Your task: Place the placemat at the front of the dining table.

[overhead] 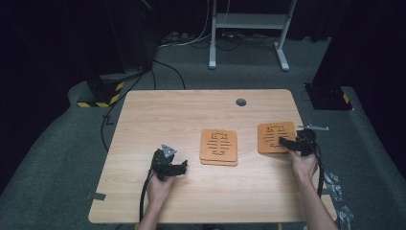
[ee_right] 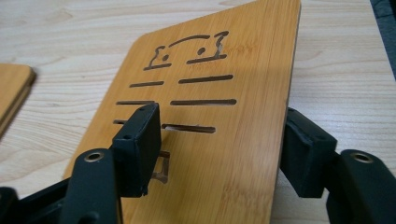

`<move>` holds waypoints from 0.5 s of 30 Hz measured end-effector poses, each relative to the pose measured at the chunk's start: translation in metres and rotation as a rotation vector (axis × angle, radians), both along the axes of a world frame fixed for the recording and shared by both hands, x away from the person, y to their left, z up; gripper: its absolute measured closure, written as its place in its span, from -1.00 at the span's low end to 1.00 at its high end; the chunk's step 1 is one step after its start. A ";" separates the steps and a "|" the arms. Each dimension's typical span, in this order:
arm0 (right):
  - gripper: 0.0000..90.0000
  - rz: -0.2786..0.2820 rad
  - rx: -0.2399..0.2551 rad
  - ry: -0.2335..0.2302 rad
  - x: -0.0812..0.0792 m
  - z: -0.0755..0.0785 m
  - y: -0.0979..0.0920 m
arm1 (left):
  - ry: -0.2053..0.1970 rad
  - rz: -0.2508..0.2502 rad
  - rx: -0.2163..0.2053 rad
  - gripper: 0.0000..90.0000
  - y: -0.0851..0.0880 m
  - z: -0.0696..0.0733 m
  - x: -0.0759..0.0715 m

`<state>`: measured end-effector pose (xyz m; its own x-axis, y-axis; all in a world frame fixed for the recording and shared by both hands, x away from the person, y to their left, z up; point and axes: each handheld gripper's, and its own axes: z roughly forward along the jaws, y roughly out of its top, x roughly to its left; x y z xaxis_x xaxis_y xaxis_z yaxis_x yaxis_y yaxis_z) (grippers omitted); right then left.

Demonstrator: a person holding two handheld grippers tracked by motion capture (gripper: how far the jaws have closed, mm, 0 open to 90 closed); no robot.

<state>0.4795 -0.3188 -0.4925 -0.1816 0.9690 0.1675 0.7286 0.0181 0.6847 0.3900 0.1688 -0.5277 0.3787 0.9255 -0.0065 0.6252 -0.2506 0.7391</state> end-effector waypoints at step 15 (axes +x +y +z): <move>-0.37 0.013 -0.057 -0.033 -0.008 0.002 0.003 | 0.000 0.000 0.000 -0.62 0.000 0.000 0.000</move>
